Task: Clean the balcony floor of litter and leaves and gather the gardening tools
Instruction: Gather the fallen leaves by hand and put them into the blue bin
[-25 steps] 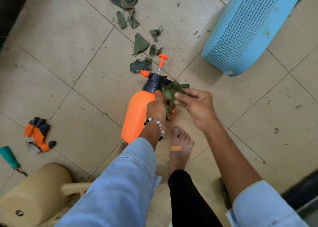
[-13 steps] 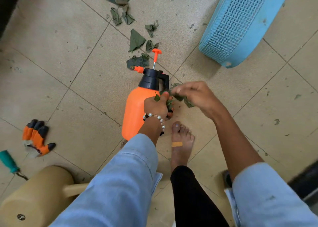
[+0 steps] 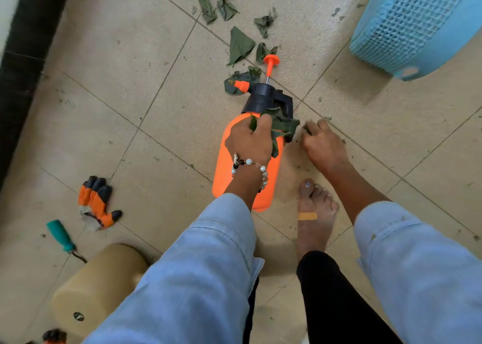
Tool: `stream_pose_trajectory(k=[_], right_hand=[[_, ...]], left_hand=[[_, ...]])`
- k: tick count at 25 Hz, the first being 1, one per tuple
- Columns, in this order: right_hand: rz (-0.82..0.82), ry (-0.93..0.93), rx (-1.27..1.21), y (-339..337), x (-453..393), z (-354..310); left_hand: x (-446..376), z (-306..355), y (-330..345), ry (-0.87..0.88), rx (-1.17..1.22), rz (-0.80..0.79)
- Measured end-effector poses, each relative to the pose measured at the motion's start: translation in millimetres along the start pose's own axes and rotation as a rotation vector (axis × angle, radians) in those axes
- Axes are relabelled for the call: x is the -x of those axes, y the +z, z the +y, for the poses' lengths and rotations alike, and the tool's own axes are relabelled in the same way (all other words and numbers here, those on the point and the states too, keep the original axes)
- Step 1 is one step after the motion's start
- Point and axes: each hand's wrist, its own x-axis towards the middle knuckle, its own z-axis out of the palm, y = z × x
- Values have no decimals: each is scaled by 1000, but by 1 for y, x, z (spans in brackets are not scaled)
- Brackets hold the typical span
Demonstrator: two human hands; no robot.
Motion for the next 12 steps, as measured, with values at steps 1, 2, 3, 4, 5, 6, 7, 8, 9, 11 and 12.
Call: stream_pose_trajectory(k=[1, 2, 3, 4, 5, 6, 7, 8, 9, 11, 12], right_hand=[[42, -40, -2, -2, -5, 6], [89, -14, -97, -3, -12, 11], [129, 104, -299, -8, -16, 17], [209, 269, -546, -18, -19, 23], [315, 438, -805, -27, -16, 31], [423, 552, -975, -30, -10, 40], [457, 605, -1015, -32, -1, 44], [435, 586, -942, -31, 8, 45], [349, 505, -842, -25, 15, 44], [82, 277, -558, -8, 26, 38], [-19, 191, -399, 0, 31, 34]], left_hand=[[1, 0, 3, 16, -8, -14], [1, -1, 6, 26, -14, -24], [3, -2, 7, 33, -22, -34], [5, -3, 8, 33, -16, -49], [7, -4, 8, 25, -1, -66], [9, -6, 9, 13, 23, -88], [11, -8, 9, -2, 49, -112], [13, -9, 10, -13, 73, -133], [15, -10, 11, -19, 88, -147], [19, -12, 11, -34, 104, -155], [20, -13, 12, -35, 110, -153]])
